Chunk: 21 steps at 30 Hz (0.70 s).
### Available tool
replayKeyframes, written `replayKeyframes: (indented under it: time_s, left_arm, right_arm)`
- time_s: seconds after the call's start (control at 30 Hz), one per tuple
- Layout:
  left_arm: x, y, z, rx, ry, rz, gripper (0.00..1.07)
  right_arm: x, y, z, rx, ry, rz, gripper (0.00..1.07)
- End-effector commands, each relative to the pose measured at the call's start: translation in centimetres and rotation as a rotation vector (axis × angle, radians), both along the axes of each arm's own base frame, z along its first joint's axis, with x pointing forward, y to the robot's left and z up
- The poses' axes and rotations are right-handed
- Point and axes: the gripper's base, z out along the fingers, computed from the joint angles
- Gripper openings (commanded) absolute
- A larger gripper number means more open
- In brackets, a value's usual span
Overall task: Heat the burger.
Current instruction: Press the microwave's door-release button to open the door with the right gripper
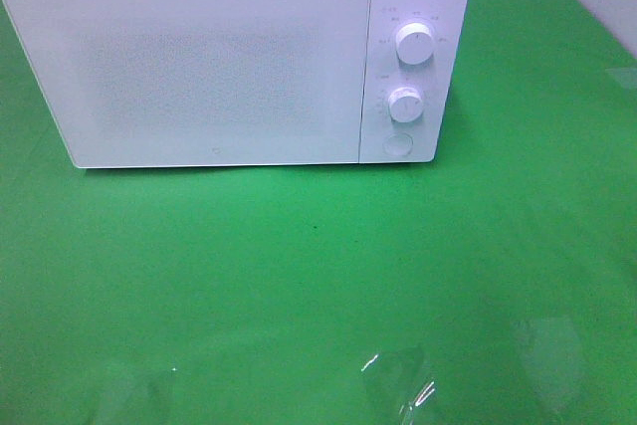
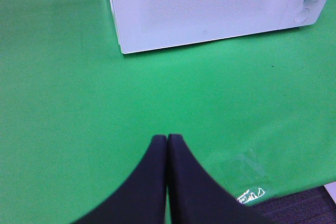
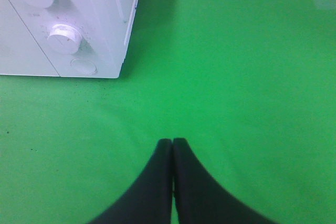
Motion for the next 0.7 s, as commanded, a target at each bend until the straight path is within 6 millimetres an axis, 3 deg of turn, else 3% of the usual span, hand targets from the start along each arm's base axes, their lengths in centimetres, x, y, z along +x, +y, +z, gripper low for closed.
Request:
replayKeyframes:
  time_s: [0.03,0.23,0.3,0.53,0.6,0.7]
  left_arm:
    - [-0.3,0.0,0.0,-0.007,-0.033,0.005,0.00]
    - [-0.3,0.0,0.0,-0.007,-0.033,0.005,0.00]
    - [-0.3,0.0,0.0,-0.006,-0.033,0.005,0.00]
    - [-0.3,0.0,0.0,-0.006,-0.033,0.005,0.00]
    - [-0.3,0.0,0.0,-0.006,-0.033,0.005,0.00]
    - [-0.3,0.0,0.0,-0.006,-0.033,0.005,0.00]
  right_arm:
    - [1.5,0.1,-0.4,-0.016,-0.030,0.011,0.00]
    - [4.1,0.5,-2.1,-0.010,-0.047,0.020,0.00]
    - [5.9,0.7,-3.7,-0.010,-0.066,0.030,0.00]
    - [7.9,1.1,-5.6,0.001,-0.110,0.037,0.00]
    - [9.1,2.4,-7.1,0.004,-0.140,0.089,0.00]
    - [9.6,4.0,-7.8,-0.006,-0.139,0.160,0.00]
